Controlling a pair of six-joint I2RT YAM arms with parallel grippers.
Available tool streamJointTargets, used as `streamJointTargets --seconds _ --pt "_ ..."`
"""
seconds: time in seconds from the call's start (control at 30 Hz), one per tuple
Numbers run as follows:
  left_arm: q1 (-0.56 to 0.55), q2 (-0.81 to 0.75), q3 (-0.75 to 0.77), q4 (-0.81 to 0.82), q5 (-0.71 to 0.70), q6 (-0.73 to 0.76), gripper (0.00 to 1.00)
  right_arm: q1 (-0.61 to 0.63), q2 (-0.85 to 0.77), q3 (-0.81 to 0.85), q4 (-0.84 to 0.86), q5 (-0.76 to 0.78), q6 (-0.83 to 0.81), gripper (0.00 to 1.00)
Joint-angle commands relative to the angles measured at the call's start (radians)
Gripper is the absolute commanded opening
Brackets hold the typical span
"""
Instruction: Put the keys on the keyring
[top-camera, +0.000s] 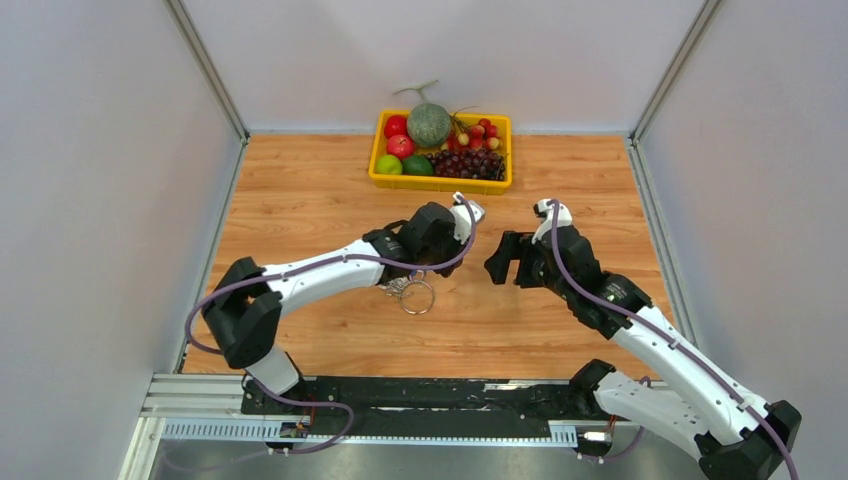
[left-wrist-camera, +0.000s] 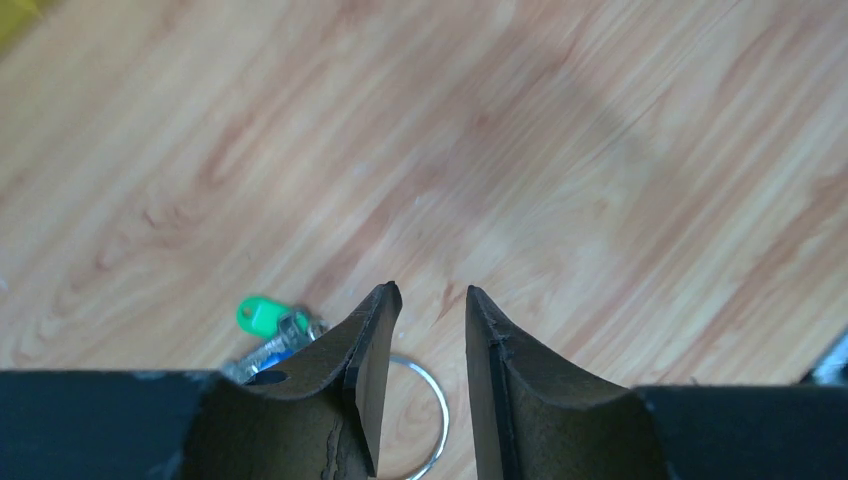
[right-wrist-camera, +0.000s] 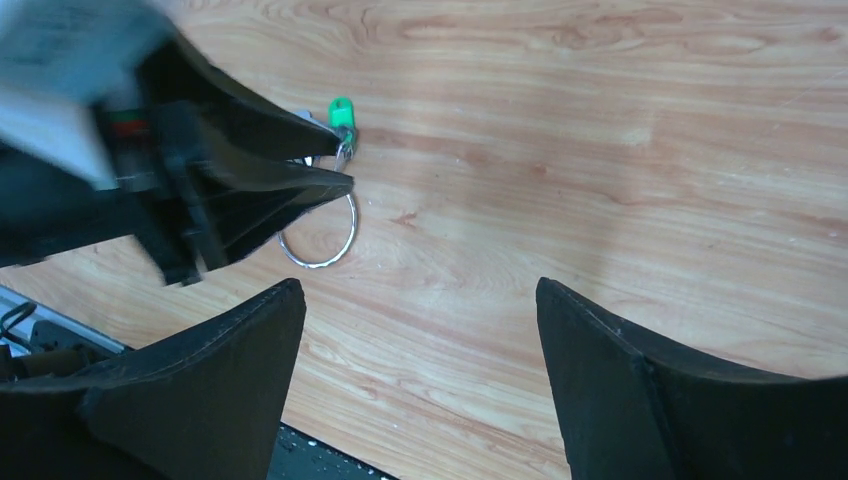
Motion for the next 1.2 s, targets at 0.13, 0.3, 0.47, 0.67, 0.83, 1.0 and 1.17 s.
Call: streamJointTargets --seconds 0.13,0.3,0.47,0.67,0.83,1.0,1.17 --pt "-0.002 -0.3 -0.027 0.187 0.091 0.004 0.47 -0.007 -0.013 0.11 -0.031 0.094 -0.036 0.95" --pt "-0.003 -0.473 -0.077 0.172 0.047 0.023 0.62 -0.007 0.021 0.16 -0.031 0.093 -0.036 1.0" --pt "-0.002 -0.62 -0.104 0.139 -0.018 0.027 0.81 -0.006 0.06 0.209 -0.029 0.119 -0.053 1.0" --pt "-0.002 -0.767 -0.128 0.089 -0.073 0.031 1.0 -0.007 0.088 0.282 0.006 0.141 -0.084 1.0" --pt "-0.003 -0.867 -0.161 0.054 -0.139 0.034 1.0 -0.006 0.108 0.331 0.017 0.268 -0.062 1.0" --pt "-0.003 -0.948 -0.186 0.038 -0.183 0.018 1.0 -0.006 0.101 0.353 0.033 0.355 -0.06 1.0" --pt "-0.003 -0.99 -0.193 0.011 -0.183 0.016 1.0 -0.005 0.116 0.374 0.039 0.369 -0.071 1.0"
